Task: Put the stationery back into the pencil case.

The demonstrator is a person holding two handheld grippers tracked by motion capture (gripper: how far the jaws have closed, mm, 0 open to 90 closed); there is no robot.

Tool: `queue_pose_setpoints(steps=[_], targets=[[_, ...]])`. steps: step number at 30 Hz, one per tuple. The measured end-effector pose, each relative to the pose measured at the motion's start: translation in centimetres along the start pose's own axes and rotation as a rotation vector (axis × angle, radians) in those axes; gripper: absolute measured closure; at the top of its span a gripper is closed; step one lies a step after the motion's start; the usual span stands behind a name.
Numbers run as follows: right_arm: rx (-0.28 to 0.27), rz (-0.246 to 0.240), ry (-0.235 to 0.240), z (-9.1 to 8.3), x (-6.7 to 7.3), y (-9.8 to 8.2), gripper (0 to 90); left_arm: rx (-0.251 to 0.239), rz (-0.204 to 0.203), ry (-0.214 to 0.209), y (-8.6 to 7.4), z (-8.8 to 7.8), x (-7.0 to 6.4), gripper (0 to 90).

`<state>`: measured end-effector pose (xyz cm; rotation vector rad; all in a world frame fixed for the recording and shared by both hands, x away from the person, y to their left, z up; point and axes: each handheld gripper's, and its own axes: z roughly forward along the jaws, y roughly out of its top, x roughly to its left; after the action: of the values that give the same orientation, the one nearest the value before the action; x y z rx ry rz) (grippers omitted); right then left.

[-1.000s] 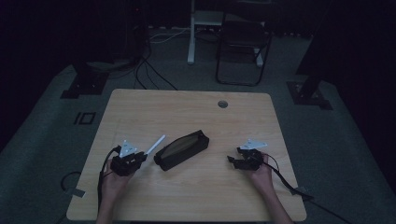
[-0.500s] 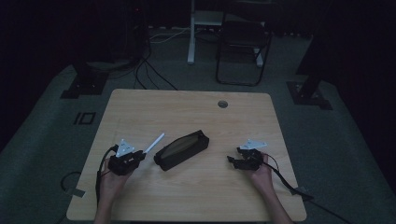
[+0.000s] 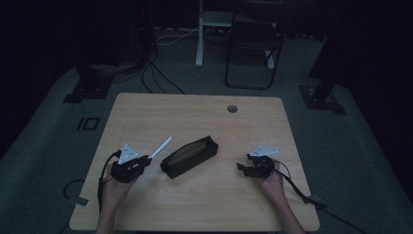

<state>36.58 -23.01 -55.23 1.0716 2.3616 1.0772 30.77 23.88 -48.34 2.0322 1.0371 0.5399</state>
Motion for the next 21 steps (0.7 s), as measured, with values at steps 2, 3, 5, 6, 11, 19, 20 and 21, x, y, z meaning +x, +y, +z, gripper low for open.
queue_pose_setpoints(steps=[2,3,5,6,11,19,20,21], targets=[[0.000,-0.001,-0.001,0.0,0.0,0.0,35.4,-0.005,0.006,-0.001,0.1,-0.1,-0.1,78.7],[0.000,-0.001,-0.001,0.0,0.0,0.0,35.4,-0.006,0.010,-0.002,0.3,-0.3,-0.1,78.7],[0.000,-0.001,-0.001,0.0,0.0,0.0,35.4,-0.009,0.010,-0.003,0.4,-0.3,-0.2,78.8],[0.001,-0.001,-0.001,0.0,0.0,0.0,35.4,-0.012,0.014,-0.002,0.4,-0.4,-0.2,78.7],[0.000,-0.001,-0.001,0.0,0.0,0.0,35.3,-0.023,0.018,-0.003,0.8,-0.6,-0.3,78.7],[0.001,-0.002,0.000,0.0,0.0,0.0,35.1,-0.036,0.030,-0.009,1.2,-1.0,-0.6,78.7],[0.000,-0.002,0.000,0.0,0.0,0.0,35.1,-0.038,0.033,-0.009,1.3,-1.0,-0.6,78.7],[0.001,-0.002,0.000,0.0,0.0,0.0,35.1,-0.041,0.032,-0.010,1.3,-1.1,-0.6,78.7]])
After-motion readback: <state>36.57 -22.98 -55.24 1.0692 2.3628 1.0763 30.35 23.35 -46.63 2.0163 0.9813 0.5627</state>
